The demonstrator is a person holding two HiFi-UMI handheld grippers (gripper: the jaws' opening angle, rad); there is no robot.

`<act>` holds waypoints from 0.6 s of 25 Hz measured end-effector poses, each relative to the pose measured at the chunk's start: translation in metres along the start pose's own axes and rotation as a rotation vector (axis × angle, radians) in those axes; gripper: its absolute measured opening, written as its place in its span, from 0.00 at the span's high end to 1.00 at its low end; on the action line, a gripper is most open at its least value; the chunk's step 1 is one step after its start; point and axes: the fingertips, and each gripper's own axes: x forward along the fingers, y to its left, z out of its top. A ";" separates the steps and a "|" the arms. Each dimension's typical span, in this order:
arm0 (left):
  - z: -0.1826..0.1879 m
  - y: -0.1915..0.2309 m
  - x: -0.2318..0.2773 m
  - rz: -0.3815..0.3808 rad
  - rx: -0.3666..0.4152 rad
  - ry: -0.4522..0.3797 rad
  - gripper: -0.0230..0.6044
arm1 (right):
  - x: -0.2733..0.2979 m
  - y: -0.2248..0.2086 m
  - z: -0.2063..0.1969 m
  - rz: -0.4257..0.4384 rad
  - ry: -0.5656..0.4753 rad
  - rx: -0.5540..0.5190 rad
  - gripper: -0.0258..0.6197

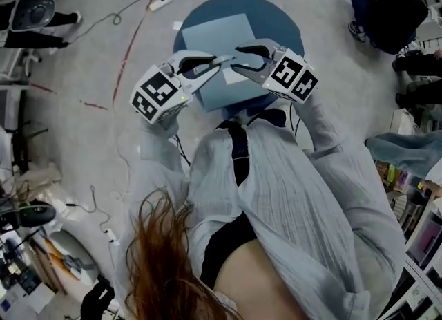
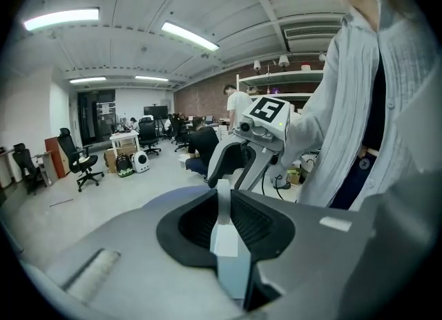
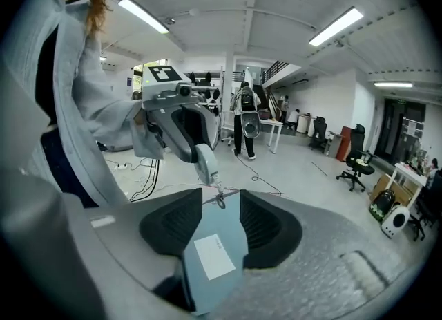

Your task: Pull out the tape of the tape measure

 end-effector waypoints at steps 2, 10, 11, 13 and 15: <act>0.001 -0.004 -0.001 -0.012 0.010 0.006 0.84 | 0.002 0.006 0.000 0.022 0.019 -0.033 0.69; -0.008 -0.014 -0.001 -0.043 0.019 0.018 0.84 | 0.009 0.017 -0.006 0.030 0.058 -0.105 0.88; -0.011 -0.014 -0.001 -0.042 0.020 0.026 0.84 | 0.010 0.018 -0.008 0.027 0.075 -0.123 0.92; -0.016 -0.014 0.001 -0.041 0.024 0.050 0.84 | 0.010 0.021 -0.013 0.025 0.110 -0.149 0.93; -0.018 -0.016 0.004 -0.045 0.026 0.063 0.84 | 0.009 0.022 -0.016 0.021 0.125 -0.153 0.93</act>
